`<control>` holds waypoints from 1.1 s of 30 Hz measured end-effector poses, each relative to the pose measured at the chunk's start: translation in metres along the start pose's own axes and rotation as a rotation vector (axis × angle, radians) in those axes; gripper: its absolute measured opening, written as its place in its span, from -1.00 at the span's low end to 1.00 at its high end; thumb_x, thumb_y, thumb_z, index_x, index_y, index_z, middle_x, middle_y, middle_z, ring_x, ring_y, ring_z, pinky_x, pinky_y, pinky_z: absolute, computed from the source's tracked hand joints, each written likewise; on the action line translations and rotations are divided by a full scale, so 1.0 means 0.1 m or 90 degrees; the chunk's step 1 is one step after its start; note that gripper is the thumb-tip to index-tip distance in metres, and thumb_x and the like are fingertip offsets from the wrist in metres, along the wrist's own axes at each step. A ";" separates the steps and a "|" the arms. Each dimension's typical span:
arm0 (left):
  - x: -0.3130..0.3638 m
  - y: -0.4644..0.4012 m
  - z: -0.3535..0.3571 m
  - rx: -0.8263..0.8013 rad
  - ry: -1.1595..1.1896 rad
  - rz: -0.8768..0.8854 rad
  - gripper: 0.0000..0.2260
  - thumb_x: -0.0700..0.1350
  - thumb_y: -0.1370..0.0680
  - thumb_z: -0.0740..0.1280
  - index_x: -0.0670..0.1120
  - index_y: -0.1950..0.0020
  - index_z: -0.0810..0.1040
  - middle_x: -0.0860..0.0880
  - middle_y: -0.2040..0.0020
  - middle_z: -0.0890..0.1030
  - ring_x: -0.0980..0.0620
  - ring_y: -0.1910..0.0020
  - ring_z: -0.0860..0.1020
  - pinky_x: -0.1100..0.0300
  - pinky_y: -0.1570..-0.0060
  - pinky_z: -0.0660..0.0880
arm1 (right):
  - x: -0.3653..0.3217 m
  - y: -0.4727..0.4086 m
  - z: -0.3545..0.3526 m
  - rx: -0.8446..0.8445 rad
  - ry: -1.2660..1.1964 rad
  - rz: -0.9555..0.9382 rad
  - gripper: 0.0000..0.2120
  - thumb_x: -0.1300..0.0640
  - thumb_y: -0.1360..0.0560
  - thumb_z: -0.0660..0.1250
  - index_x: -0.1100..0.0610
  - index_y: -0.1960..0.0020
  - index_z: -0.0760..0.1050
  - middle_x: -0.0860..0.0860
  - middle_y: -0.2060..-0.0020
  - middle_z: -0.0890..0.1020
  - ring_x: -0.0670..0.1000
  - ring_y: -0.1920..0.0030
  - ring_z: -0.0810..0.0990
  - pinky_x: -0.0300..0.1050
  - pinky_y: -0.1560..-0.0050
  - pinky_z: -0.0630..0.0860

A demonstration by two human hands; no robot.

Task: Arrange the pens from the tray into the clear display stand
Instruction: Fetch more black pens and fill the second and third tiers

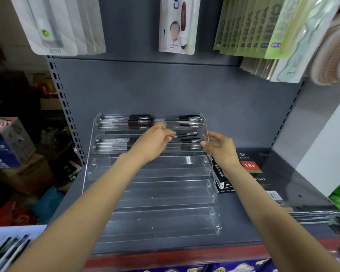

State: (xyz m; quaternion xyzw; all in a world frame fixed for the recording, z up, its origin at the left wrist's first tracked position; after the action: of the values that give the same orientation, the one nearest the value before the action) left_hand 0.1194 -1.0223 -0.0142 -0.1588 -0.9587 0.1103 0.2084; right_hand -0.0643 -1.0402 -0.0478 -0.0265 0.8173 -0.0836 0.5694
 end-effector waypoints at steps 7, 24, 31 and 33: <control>0.09 -0.16 0.08 0.001 -0.001 0.001 -0.74 -0.20 -0.61 0.18 -0.08 -0.25 0.54 -0.11 -0.06 0.48 -0.08 -0.13 0.46 0.10 -0.20 0.37 | 0.01 0.01 -0.03 0.008 0.003 0.014 -0.61 0.18 -0.48 0.38 0.12 -0.29 0.47 0.03 -0.13 0.61 -0.03 -0.01 0.59 -0.01 -0.20 0.50; -0.02 0.12 0.03 0.023 -0.030 0.028 -0.71 -0.08 -0.62 0.14 -0.04 -0.31 0.48 -0.01 -0.26 0.52 0.00 -0.27 0.40 0.22 -0.23 0.27 | 0.00 0.03 -0.03 0.005 0.003 0.011 -0.61 0.17 -0.48 0.38 0.12 -0.30 0.46 0.05 -0.17 0.59 0.03 -0.13 0.59 -0.01 -0.24 0.48; 0.00 0.13 0.15 -0.021 -0.064 0.018 -0.62 0.10 -0.61 0.10 -0.06 -0.29 0.49 0.00 -0.29 0.51 0.00 -0.28 0.43 0.07 -0.30 0.34 | 0.01 0.04 -0.03 0.010 -0.004 0.016 -0.62 0.18 -0.49 0.37 0.11 -0.30 0.46 0.04 -0.17 0.59 0.02 -0.14 0.57 -0.04 -0.23 0.47; 0.01 0.11 0.16 -0.024 -0.057 0.009 -0.62 0.09 -0.62 0.09 -0.07 -0.28 0.50 0.00 -0.28 0.50 0.01 -0.28 0.42 0.06 -0.30 0.34 | 0.00 0.03 -0.03 0.006 0.004 0.012 -0.62 0.18 -0.48 0.37 0.11 -0.29 0.47 0.04 -0.16 0.60 0.02 -0.12 0.59 -0.04 -0.23 0.48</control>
State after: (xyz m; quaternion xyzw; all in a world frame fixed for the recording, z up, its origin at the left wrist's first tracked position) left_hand 0.1147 -1.0136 -0.0309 -0.1642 -0.9679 0.1004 0.1613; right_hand -0.0669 -1.0366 -0.0478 -0.0157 0.8190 -0.0825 0.5676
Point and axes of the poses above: each hand's wrist, its own y-axis away from the middle knuckle, its own z-axis out of the palm, x = y × z, the point moved 9 cm from there along -y, towards the middle knuckle
